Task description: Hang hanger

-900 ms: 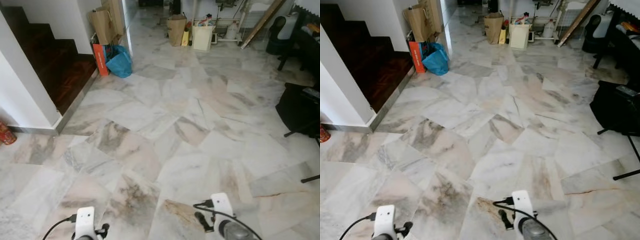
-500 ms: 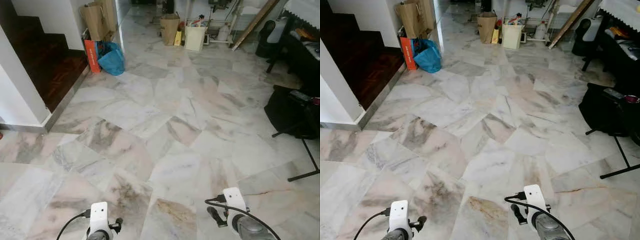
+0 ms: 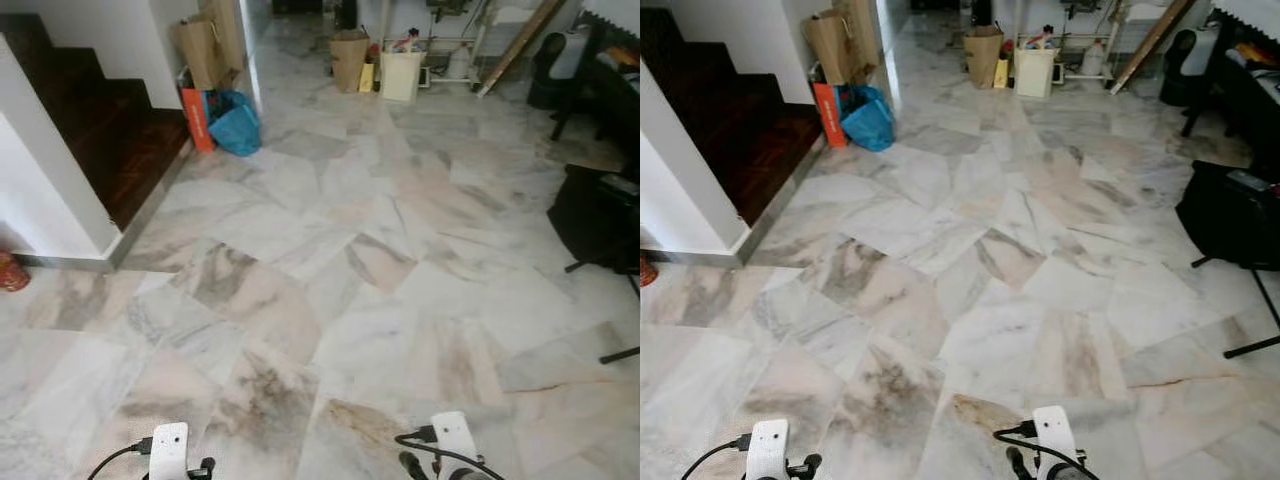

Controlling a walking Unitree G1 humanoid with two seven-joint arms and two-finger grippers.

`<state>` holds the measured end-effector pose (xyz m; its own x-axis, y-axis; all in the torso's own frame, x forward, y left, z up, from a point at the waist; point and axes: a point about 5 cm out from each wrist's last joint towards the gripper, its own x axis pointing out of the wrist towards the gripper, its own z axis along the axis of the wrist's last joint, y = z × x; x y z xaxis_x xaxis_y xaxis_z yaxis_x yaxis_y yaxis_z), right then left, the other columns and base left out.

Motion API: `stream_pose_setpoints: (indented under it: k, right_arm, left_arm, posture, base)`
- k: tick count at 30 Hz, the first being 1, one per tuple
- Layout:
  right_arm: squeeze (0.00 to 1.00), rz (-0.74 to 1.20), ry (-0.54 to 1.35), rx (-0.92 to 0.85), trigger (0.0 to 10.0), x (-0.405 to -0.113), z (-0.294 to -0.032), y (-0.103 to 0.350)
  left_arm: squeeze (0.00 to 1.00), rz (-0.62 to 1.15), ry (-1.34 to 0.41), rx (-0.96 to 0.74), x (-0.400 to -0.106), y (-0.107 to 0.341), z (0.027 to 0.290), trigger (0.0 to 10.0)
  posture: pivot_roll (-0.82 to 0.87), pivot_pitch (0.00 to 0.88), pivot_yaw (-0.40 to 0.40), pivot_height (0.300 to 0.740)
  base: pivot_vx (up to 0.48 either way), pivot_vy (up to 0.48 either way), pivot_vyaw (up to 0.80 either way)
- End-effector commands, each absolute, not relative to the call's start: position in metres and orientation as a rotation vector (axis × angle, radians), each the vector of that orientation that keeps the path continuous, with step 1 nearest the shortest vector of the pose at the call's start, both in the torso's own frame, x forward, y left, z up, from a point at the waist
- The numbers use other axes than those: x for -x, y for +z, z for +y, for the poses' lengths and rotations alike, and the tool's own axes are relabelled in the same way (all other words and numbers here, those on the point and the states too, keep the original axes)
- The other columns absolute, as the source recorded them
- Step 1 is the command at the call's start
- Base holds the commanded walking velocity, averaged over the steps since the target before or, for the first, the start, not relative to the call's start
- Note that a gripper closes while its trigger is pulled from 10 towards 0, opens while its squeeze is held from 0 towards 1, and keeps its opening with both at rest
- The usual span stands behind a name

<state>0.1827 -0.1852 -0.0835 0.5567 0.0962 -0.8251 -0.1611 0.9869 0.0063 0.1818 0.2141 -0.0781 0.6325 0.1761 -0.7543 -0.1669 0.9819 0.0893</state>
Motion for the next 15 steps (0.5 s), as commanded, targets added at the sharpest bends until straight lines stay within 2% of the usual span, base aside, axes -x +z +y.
stream_pose_setpoints:
  k: [1, 8, 15]
  right_arm:
    - [0.00, 0.974, 0.146, 0.081, 10.0, -0.178, -0.189, -0.085]
    - [0.00, 0.967, 0.070, 0.066, 10.0, -0.179, -0.213, -0.081]
    - [0.00, 0.956, 0.094, 0.138, 10.0, -0.187, -0.236, -0.071]
  left_arm:
    - [0.00, 0.874, 0.188, -0.016, -0.182, -0.078, 0.214, 10.0]
    - [0.00, 0.877, 0.213, 0.051, -0.186, -0.080, 0.197, 10.0]
    - [0.00, 0.861, 0.185, 0.081, -0.191, -0.080, 0.178, 10.0]
  posture:
    - [-0.13, 0.000, 0.055, 0.740]
    - [-0.13, 0.000, -0.018, 0.740]
    - [-0.09, 0.000, -0.051, 0.740]
  base:
    - [0.000, 0.000, 0.00]
    - [0.000, 0.000, 0.00]
    - [0.000, 0.000, 0.00]
